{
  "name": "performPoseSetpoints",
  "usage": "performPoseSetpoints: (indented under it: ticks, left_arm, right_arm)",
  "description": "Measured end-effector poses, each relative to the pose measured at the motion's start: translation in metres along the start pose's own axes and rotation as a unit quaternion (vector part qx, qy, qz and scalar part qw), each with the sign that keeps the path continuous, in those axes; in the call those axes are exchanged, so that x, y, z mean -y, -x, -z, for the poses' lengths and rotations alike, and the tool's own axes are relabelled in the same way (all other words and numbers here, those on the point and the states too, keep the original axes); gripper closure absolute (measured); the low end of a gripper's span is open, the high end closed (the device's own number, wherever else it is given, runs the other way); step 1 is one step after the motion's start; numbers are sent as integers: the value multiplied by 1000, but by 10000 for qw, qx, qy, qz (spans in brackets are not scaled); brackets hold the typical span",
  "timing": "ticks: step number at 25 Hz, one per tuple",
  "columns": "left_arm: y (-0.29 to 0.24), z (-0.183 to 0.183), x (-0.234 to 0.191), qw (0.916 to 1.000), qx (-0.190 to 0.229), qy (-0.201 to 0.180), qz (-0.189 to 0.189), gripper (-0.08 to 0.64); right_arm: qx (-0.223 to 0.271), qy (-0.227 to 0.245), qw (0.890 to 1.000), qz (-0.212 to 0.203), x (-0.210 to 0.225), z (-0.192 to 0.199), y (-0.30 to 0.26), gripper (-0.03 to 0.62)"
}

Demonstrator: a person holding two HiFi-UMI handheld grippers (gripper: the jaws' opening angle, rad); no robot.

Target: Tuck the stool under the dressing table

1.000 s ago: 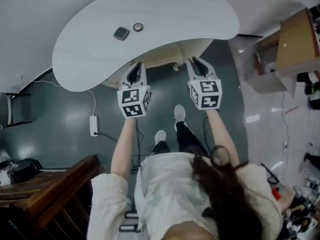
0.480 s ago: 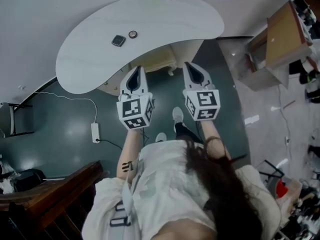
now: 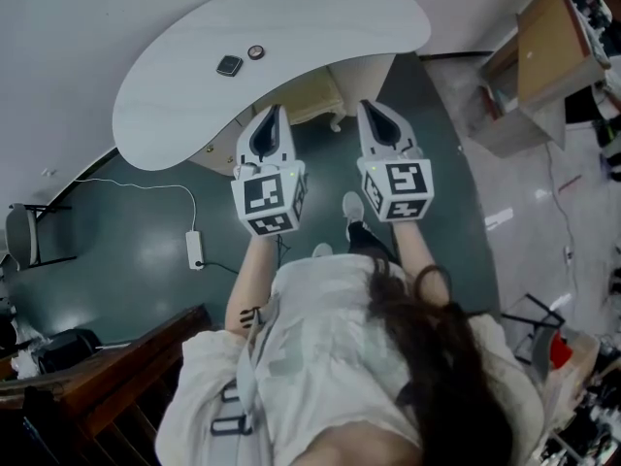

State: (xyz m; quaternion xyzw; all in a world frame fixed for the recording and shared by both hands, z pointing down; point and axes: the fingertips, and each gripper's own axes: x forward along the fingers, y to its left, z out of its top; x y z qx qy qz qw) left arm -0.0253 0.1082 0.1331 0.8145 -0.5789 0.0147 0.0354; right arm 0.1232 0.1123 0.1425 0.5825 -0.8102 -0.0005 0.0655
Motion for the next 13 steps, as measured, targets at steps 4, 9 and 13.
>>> performPoseSetpoints:
  ticks: [4, 9, 13]
  left_arm:
    - [3, -5, -4, 10000, 78, -41, 12, 551]
    - [8, -5, -7, 9999, 130, -48, 17, 552]
    - [14, -5, -3, 9999, 110, 64, 89, 551]
  right_arm:
    - [57, 30, 10000, 4, -5, -6, 3, 589]
    - [103, 59, 9999, 7, -10, -11, 8, 589]
    - [168, 46, 9998, 20, -14, -13, 14, 589]
